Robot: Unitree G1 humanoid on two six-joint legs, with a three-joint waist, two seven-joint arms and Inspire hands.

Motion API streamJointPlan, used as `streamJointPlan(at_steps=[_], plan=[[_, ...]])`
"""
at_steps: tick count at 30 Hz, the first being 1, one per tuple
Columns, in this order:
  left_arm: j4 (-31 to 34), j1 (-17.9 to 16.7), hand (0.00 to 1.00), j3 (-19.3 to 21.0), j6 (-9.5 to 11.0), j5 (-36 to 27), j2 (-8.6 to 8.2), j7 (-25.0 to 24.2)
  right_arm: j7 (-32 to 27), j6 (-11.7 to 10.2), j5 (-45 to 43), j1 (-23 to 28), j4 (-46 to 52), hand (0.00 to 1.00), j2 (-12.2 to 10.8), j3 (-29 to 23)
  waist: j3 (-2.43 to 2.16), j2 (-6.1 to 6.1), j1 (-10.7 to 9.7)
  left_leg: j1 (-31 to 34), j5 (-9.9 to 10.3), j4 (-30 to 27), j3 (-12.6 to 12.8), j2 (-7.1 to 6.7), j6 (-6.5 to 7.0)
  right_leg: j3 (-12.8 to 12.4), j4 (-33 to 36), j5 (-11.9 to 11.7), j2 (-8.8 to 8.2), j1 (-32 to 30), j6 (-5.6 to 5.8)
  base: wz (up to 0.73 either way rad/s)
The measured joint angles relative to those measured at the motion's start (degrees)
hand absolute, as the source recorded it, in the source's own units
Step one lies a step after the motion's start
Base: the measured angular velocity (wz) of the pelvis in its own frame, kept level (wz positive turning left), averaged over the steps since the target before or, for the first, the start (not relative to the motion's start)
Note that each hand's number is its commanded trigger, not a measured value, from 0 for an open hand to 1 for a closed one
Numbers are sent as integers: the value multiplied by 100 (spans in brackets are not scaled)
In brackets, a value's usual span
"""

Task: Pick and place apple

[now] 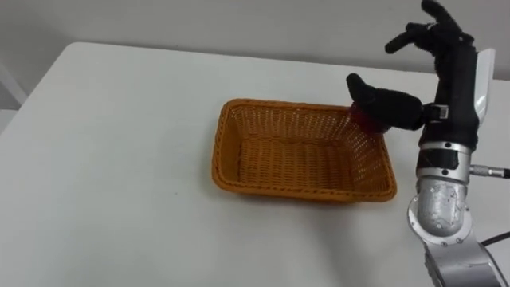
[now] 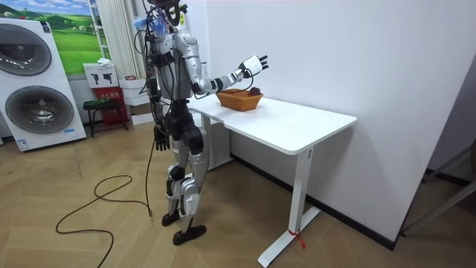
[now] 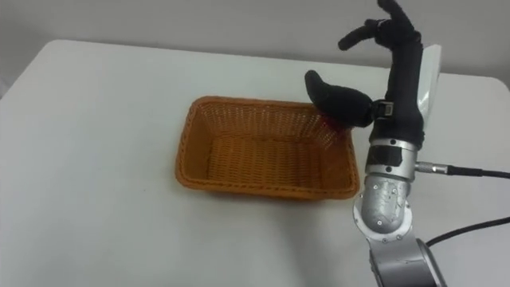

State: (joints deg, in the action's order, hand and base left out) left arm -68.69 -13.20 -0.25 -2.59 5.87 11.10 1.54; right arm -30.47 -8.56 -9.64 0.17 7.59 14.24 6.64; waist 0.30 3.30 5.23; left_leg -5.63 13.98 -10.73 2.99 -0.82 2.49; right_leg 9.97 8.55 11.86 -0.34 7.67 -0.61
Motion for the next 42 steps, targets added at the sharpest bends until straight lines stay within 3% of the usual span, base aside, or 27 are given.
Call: streamJointPlan(at_steps=[14, 26, 30, 35, 42], plan=[[67, -22, 0, 27, -6, 110, 1, 3, 35, 67, 4, 137, 3, 0, 0, -46, -46, 2, -27, 19, 0, -6, -1, 1, 0, 3, 7, 0, -16, -20, 0, 0], [133, -181, 0, 494, 8, 138, -5, 58, -815, -29, 76, 167, 15, 0, 3, -1260, -77, 29, -212, -2, -1, -13, 13, -2, -1, -10, 4, 0, -9, 19, 0, 0], [222, -364, 0, 757, 15, 134, -3, 212, -1379, -39, 830, 258, -12, 0, 199, -2104, -86, 26, -378, -12, -1, -20, -5, -38, -1, 21, 6, 0, -15, 40, 0, 3], [231, -534, 0, 1063, 22, 109, -7, 435, -2127, -170, 1892, 555, -439, 0, 194, -3179, -86, 45, -656, 4, -1, -24, -19, -37, -1, 41, 6, 0, -17, 33, 0, 0], [372, -541, 0, 1303, -2, 116, -9, 557, -2526, -128, 4347, 782, -2160, 0, 177, -4188, -72, 54, -1074, 53, -1, -63, 11, -37, 0, -61, 14, 1, -20, 10, 1, -4]])
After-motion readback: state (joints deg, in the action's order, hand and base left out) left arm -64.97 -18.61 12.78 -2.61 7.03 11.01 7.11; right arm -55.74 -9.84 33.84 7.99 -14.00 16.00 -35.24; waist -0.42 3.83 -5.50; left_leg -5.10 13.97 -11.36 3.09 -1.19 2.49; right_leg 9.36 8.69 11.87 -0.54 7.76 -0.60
